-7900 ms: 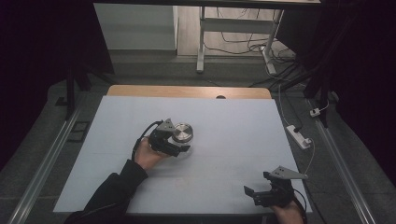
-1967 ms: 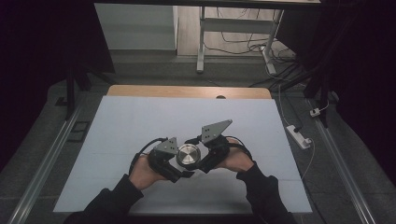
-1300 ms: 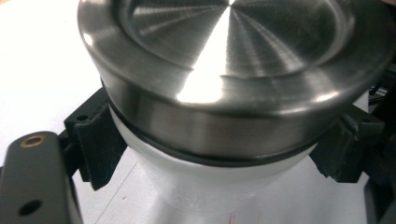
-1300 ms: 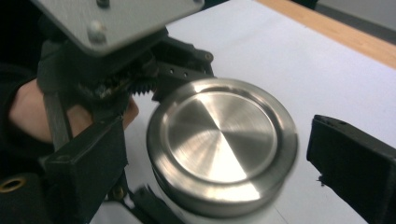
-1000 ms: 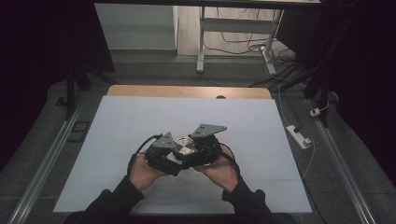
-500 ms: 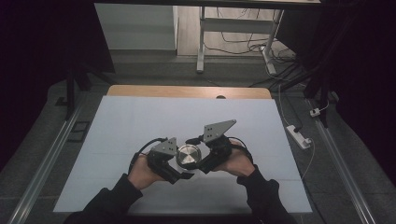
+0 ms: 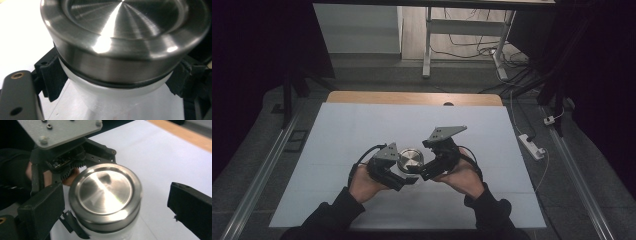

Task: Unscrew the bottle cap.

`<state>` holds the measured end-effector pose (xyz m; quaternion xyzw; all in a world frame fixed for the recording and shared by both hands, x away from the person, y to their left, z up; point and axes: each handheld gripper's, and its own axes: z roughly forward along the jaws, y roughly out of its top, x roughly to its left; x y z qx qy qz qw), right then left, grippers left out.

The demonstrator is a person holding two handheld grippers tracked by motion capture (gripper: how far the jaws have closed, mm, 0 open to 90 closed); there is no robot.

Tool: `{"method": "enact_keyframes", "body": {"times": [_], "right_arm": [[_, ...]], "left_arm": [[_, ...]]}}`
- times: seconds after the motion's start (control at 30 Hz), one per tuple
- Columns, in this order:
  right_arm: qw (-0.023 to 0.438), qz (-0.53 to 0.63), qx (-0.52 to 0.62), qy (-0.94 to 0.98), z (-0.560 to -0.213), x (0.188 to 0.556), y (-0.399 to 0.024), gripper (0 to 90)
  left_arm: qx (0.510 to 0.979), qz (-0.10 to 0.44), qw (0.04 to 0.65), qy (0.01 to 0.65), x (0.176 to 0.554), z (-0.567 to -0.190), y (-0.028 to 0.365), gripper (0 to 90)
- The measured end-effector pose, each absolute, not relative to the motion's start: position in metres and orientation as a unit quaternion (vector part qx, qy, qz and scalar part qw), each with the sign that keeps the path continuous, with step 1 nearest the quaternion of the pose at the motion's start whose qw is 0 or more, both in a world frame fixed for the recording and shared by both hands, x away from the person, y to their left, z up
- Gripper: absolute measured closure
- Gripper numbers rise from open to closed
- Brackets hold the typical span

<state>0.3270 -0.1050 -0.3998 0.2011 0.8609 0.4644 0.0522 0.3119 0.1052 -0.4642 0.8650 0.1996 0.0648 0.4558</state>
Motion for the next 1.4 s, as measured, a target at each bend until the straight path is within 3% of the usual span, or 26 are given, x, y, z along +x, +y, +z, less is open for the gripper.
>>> {"method": "enact_keyframes", "body": {"times": [0.23,0.27,0.37,0.87,0.97,1.0,1.07,1.13,1.2,1.4], "right_arm": [[0.123,0.453,0.228,0.853,-0.411,0.312,-0.083,12.1],[0.126,0.456,0.222,0.853,-0.414,0.311,-0.082,18.3],[0.116,0.46,0.22,0.853,-0.414,0.313,-0.084,18.7],[-0.061,0.502,0.0,0.863,-0.415,0.338,-0.118,19.5],[-0.068,0.501,0.001,0.863,-0.418,0.339,-0.119,18.4],[-0.057,0.498,0.036,0.864,-0.416,0.339,-0.117,9.8],[-0.041,0.5,0.076,0.862,-0.41,0.338,-0.117,4.8],[-0.03,0.501,0.1,0.859,-0.406,0.337,-0.117,3.8],[0.028,0.478,0.154,0.864,-0.396,0.33,-0.114,2.1],[0.079,0.459,0.21,0.859,-0.398,0.317,-0.097,5.4]], "left_arm": [[0.865,0.071,0.448,0.215,0.311,-0.465,0.102,15.5],[0.865,0.07,0.449,0.214,0.311,-0.465,0.102,15.5],[0.866,0.067,0.45,0.209,0.311,-0.464,0.103,15.5],[0.878,0.001,0.469,0.091,0.304,-0.463,0.095,15.5],[0.882,0.006,0.461,0.095,0.304,-0.464,0.092,15.5],[0.882,0.01,0.46,0.101,0.305,-0.464,0.093,15.5],[0.88,0.02,0.46,0.118,0.307,-0.464,0.096,15.5],[0.876,0.032,0.46,0.139,0.308,-0.463,0.1,15.5],[0.871,0.042,0.461,0.163,0.311,-0.462,0.103,15.5],[0.867,0.064,0.452,0.199,0.311,-0.462,0.104,15.5]]}}
